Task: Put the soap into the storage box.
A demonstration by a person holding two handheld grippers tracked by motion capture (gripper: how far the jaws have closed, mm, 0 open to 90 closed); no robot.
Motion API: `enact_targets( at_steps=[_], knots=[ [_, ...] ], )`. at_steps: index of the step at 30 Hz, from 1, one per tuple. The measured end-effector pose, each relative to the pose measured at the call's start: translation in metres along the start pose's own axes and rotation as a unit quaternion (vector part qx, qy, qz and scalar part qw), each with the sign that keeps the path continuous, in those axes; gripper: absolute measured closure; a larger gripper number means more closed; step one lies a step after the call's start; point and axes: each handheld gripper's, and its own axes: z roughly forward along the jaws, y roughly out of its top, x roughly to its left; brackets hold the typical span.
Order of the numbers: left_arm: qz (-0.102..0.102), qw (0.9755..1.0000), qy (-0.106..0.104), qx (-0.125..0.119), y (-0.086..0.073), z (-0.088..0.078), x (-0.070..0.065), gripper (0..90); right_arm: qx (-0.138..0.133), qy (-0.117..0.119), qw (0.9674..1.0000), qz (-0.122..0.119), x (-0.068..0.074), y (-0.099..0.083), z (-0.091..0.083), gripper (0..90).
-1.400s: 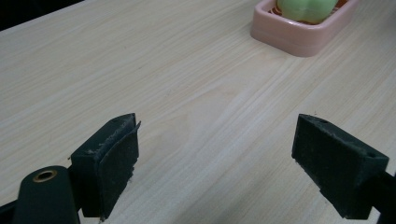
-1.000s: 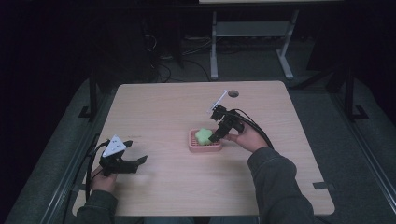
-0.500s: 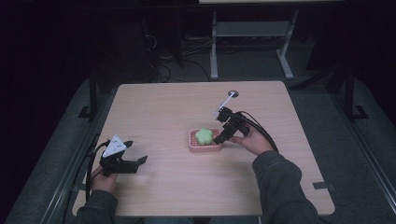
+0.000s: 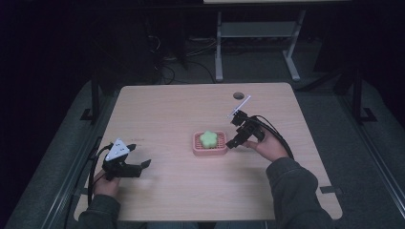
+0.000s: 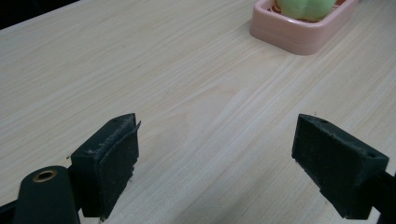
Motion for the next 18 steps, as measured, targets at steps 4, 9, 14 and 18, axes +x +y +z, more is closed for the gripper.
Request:
enact_targets(
  at_steps=[4, 9, 14, 18],
  knots=[
    [0.002, 1.0, 0.0, 0.004, 0.0, 0.0, 0.0, 14.4, -0.002, -0.005, 1.0, 0.002, -0.001, -0.005, -0.003, 21.2],
    [0.0, 1.0, 0.0, 0.001, 0.0, 0.0, 0.0, 14.4, -0.003, -0.002, 0.9999, 0.011, -0.004, -0.016, -0.003, 20.9],
    [-0.001, 1.0, 0.001, 0.001, 0.0, 0.0, 0.0, 14.4, -0.002, -0.001, 0.9999, 0.016, -0.006, -0.026, -0.005, 20.9],
    [0.001, 1.0, 0.0, 0.005, 0.0, 0.0, 0.0, 14.4, -0.01, 0.003, 0.9997, 0.024, -0.008, -0.034, -0.009, 20.9]
  ],
)
